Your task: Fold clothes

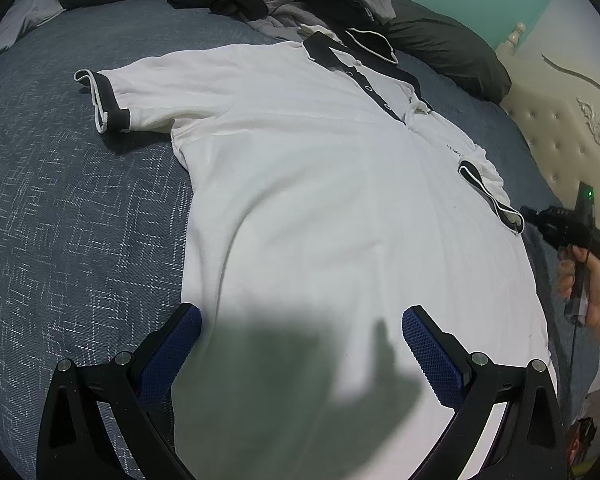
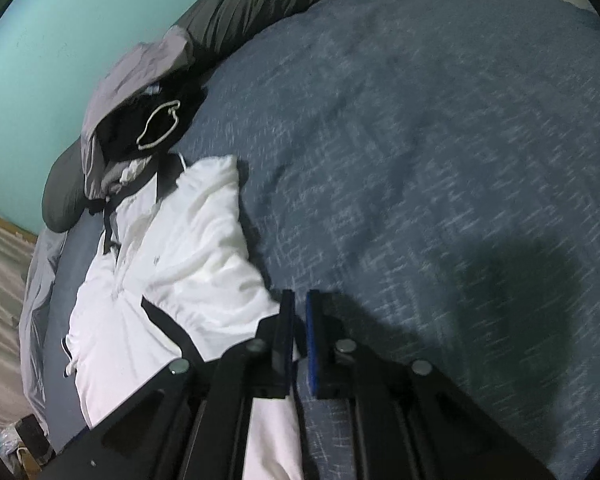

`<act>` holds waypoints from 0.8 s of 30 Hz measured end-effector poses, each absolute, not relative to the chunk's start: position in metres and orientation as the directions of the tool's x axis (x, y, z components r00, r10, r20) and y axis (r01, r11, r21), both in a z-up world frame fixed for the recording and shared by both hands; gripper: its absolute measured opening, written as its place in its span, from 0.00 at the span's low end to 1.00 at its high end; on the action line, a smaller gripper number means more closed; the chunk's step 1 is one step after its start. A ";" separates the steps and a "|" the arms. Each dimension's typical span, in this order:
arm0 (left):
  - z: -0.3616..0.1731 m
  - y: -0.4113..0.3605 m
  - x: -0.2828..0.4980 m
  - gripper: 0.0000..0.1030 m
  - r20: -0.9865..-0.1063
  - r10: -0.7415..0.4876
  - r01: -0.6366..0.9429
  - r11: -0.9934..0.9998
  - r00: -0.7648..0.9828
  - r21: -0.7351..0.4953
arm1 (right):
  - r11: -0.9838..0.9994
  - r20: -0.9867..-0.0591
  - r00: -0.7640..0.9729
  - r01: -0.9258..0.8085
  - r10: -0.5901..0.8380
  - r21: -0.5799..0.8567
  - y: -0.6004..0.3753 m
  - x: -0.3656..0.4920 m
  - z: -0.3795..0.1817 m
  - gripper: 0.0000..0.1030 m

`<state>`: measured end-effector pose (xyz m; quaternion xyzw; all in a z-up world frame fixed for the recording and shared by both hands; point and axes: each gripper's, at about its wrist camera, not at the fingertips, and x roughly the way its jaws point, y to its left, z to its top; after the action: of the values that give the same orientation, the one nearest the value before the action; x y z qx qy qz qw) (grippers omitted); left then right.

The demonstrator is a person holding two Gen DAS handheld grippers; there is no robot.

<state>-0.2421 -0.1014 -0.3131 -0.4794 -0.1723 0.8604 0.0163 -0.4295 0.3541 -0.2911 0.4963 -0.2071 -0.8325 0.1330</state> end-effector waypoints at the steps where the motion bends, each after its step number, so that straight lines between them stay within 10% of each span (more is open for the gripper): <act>1: -0.313 -0.101 -0.242 1.00 -0.819 0.192 0.137 -0.940 -0.540 -0.311 | -0.877 -0.764 -0.480 0.021 -0.431 0.481 0.354 -0.432 -0.287 0.05; 9: -0.313 -0.102 -0.242 1.00 -0.818 0.186 0.136 -0.943 -0.544 -0.305 | -0.878 -0.755 -0.487 0.056 -0.439 0.475 0.326 -0.475 -0.263 0.25; 24: -0.318 -0.100 -0.243 1.00 -0.828 0.176 0.127 -0.951 -0.532 -0.284 | -0.946 -0.851 -0.427 0.032 -0.305 0.323 0.258 -0.566 -0.275 0.25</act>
<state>-0.2434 -0.0997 -0.3184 -0.4835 -0.1566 0.8611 0.0145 -0.5660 0.2580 -0.2752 0.5255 -0.1297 -0.8348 0.1009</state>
